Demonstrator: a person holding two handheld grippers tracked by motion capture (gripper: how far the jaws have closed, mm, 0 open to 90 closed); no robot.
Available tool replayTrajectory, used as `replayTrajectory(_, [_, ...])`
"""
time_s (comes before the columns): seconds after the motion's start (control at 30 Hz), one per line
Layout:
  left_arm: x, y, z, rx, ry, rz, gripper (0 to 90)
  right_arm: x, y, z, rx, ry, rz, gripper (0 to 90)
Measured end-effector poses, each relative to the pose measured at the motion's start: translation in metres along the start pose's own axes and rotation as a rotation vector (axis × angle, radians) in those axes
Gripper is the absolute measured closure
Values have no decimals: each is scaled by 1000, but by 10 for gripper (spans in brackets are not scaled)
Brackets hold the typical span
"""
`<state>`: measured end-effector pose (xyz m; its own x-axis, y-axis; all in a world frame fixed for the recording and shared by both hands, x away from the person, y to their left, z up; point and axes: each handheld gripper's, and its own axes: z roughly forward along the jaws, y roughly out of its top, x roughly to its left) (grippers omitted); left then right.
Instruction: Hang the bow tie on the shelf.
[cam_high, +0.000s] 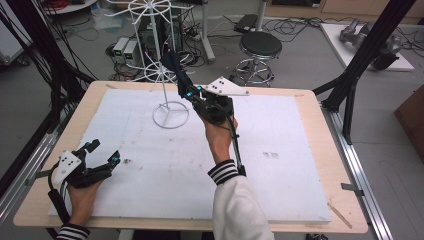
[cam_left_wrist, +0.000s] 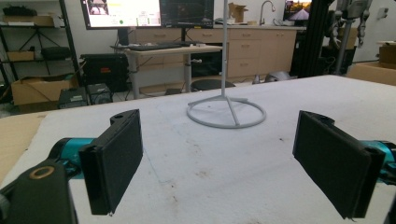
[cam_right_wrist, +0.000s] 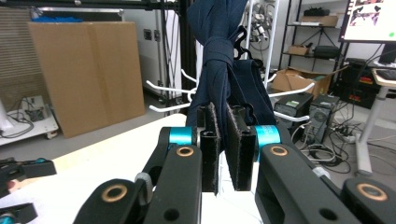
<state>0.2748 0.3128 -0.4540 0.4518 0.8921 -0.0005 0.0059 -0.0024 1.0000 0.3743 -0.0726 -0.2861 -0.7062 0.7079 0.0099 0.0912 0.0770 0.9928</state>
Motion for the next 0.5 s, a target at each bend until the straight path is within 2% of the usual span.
replayTrajectory(0.23, [0, 0, 0, 3, 0, -2, 163, 4, -4, 11, 21, -18, -25, 848])
replayTrajectory(0.5, [0, 0, 0, 4, -2, -3, 163, 9, -6, 18, 36, -17, -41, 847])
